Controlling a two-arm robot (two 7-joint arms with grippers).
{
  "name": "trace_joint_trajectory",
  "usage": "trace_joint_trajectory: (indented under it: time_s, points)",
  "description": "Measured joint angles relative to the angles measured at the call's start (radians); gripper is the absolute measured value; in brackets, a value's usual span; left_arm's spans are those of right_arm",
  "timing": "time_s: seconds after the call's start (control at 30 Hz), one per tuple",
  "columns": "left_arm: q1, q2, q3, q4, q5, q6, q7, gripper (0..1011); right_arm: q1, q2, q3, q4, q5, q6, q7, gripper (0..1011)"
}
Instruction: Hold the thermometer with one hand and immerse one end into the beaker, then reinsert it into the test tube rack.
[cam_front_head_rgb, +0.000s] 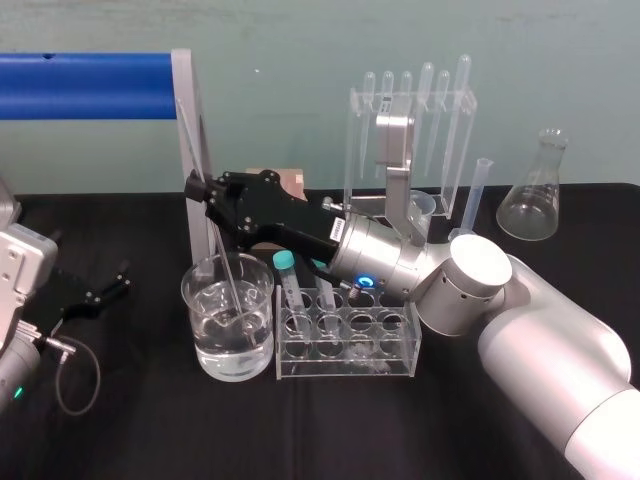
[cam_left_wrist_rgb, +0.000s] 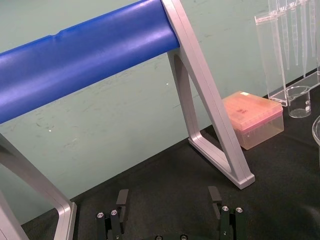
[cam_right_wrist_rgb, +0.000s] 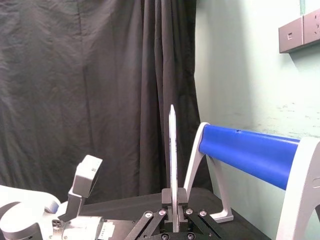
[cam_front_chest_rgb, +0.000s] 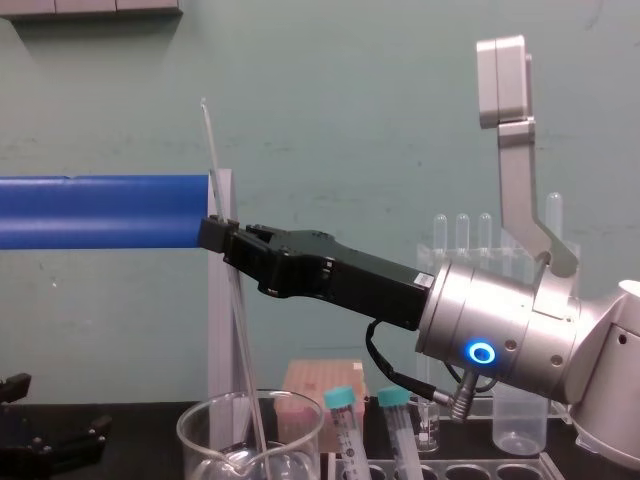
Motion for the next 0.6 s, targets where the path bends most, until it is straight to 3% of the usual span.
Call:
trace_joint_trajectory:
  time_s: [0.6]
  points:
    - [0.0,0.0,0.0,0.0,0.0,0.0,0.0,1008,-0.006,0.0,0.006,-0.005,-0.016,0.013,-0.01,56]
